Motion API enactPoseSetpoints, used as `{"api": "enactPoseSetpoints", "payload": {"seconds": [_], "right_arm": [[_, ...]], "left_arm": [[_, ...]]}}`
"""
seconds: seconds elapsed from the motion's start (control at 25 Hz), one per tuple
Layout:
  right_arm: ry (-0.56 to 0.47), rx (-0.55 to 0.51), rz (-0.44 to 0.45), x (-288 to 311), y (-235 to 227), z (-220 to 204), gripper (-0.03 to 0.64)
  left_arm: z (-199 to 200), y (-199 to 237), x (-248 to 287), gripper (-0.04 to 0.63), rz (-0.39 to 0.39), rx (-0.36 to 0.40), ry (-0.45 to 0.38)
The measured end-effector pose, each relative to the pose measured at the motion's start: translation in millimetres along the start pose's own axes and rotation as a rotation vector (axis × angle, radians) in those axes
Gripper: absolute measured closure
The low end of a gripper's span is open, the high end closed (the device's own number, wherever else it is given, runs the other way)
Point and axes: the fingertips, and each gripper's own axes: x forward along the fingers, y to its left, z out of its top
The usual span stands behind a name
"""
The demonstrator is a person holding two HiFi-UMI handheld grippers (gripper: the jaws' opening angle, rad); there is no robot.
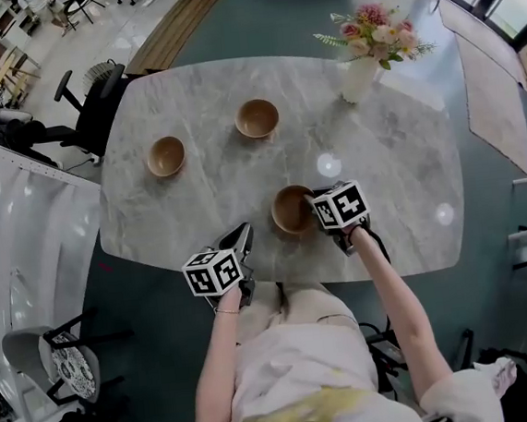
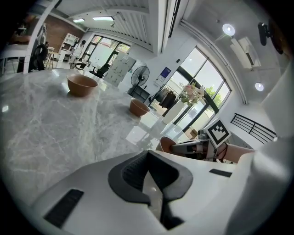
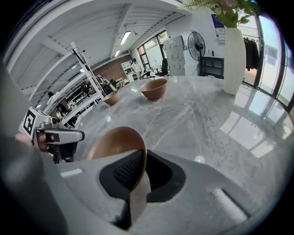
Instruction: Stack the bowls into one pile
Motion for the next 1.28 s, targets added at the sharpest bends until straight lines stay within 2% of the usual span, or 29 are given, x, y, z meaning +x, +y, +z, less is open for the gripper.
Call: {"api": "enactPoseSetpoints", "payload": {"seconds": [0.48, 0.6, 0.8, 1.04, 1.28], "right_arm": [[-0.124, 0.035, 0.077, -5.7, 11.9, 43.1, 0.598], [-0.143, 0.049, 0.043, -8.1, 8.8, 52.2, 0.598], [-0.200, 0.067, 0.059, -10.2, 14.8, 77.3, 0.598], [-0.262, 0.139, 0.047, -9.0, 10.5, 102.4, 0.598], [-0.325, 0.206, -0.004, -1.1, -4.6, 139.8, 0.598]], "left_arm": [[29.5, 4.9, -3.1, 0.595, 0.026, -0.006, -0.097], [40.3, 4.1, -6.6, 0.595, 0.027, -0.008, -0.127], [60.2, 6.9, -11.2, 0.595, 0.044, 0.000, -0.161], [76.7, 15.8, -8.0, 0.595, 0.045, 0.001, -0.154], [102.6, 29.2, 2.9, 0.595, 0.034, -0.006, -0.154]]}}
